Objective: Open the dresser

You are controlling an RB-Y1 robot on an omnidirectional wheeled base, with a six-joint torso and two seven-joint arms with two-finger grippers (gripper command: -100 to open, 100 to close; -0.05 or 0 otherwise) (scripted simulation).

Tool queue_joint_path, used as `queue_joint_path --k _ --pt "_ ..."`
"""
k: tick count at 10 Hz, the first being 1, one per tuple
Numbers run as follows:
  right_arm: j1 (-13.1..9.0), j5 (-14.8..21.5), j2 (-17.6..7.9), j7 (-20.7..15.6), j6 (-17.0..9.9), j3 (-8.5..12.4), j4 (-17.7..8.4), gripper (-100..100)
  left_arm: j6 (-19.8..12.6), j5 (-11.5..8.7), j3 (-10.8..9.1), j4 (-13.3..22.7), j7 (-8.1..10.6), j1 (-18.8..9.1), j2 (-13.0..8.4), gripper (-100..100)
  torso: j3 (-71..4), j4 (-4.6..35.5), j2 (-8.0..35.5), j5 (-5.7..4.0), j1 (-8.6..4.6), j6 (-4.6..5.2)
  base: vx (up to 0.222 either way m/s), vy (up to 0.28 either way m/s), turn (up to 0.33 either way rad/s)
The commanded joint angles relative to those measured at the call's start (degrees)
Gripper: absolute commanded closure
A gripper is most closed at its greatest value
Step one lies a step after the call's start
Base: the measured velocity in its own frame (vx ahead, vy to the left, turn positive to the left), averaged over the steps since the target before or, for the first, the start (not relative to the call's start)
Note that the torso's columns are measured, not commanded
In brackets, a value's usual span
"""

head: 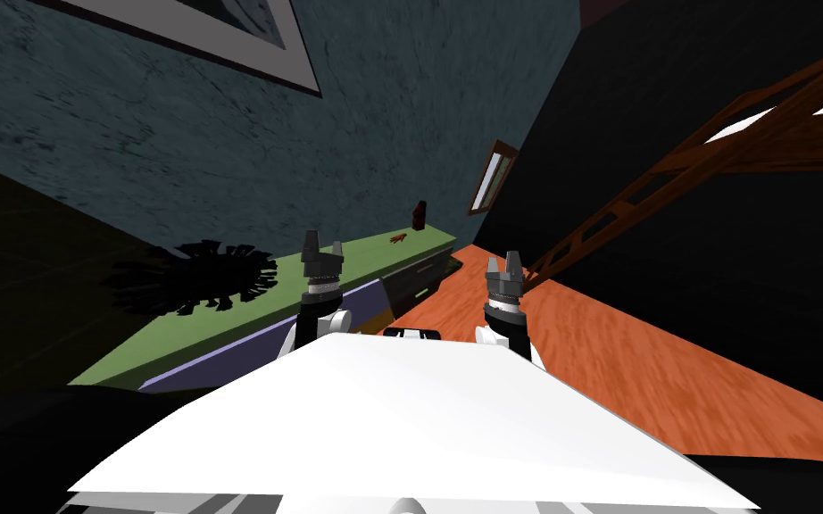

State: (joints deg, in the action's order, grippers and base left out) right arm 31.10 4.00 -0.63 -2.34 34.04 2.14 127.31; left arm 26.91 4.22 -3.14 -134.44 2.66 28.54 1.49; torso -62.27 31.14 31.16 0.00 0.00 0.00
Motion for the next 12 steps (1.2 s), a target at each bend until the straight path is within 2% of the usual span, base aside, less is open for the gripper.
queue_joint_path --k 1,2,4,7,12 --pt "0.0 0.0 0.0 0.0 0.0 0.0 0.0 0 0.0 0.0 0.0 0.0 0.0 0.0 0.0 0 -8.46 4.23 4.23 0.0 0.0 0.0 0.0 0.0 0.0" --pt "0.0 0.0 0.0 0.0 0.0 0.0 0.0 0 0.01 -0.08 -0.13 0.6 -0.02 -0.1 -2.2 -100 -16.92 8.46 8.46 0.0 0.0 0.0 0.018 -0.018 0.019" --pt "0.01 0.0 0.01 0.0 -0.01 -0.01 -0.03 0 0.02 -0.27 -0.43 2.0 -0.07 -0.32 -5.14 -100 -22.02 10.89 10.86 -0.02 -0.09 0.0 0.03 -0.054 0.028" --pt "0.01 0.0 0.02 0.0 0.0 -0.01 -0.03 0 0.06 -0.73 -1.14 5.35 -0.19 -0.86 -8.29 -100 -22.34 11.12 11.06 -0.04 -0.12 0.0 0.06 -0.111 0.047" --pt "0.02 0.0 0.02 0.0 0.0 -0.01 -0.03 0 0.13 -1.74 -2.73 12.85 -0.45 -2.07 -10.25 -100 -22.31 11.14 11.11 -0.02 -0.06 0.0 0.072 -0.146 0.062"
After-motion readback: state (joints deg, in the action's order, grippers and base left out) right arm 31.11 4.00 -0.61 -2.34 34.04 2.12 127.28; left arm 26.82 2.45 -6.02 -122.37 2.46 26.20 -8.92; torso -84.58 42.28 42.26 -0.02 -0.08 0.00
